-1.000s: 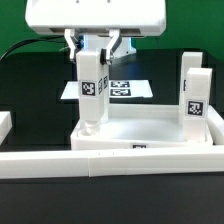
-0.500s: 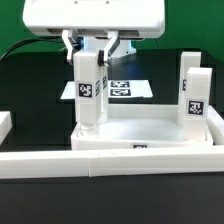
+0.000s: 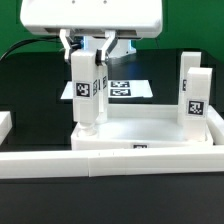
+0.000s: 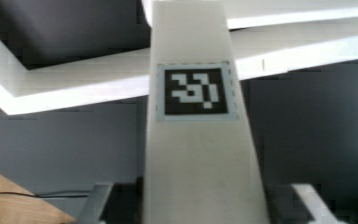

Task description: Assemble desk

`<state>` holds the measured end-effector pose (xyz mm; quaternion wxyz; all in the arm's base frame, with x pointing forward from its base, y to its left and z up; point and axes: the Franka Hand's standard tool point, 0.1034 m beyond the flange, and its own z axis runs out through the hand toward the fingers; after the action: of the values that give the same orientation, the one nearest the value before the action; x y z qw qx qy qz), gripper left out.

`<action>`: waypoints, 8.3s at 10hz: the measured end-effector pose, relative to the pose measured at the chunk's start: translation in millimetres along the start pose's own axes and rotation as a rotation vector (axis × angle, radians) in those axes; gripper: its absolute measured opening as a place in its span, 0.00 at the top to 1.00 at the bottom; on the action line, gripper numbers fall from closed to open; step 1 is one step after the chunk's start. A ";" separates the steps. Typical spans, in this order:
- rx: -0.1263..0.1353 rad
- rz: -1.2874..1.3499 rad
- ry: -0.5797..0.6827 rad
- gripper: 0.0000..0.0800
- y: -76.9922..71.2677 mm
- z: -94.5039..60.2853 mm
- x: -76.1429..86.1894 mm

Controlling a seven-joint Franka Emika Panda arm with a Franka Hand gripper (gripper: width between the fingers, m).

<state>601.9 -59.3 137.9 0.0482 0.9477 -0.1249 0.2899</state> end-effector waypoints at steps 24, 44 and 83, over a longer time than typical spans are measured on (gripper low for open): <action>0.018 -0.041 -0.069 0.19 14.7 0.2 7.9; 0.000 0.403 -0.551 0.64 -15.2 16.0 -4.1; 0.006 0.548 -0.552 0.19 -28.9 37.5 -4.2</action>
Offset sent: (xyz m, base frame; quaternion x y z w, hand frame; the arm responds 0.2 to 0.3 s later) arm 0.0000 0.0080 -0.0072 0.0139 0.0002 0.0096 0.9999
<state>626.3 -36.7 103.9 -0.0693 0.9217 -0.3807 0.0264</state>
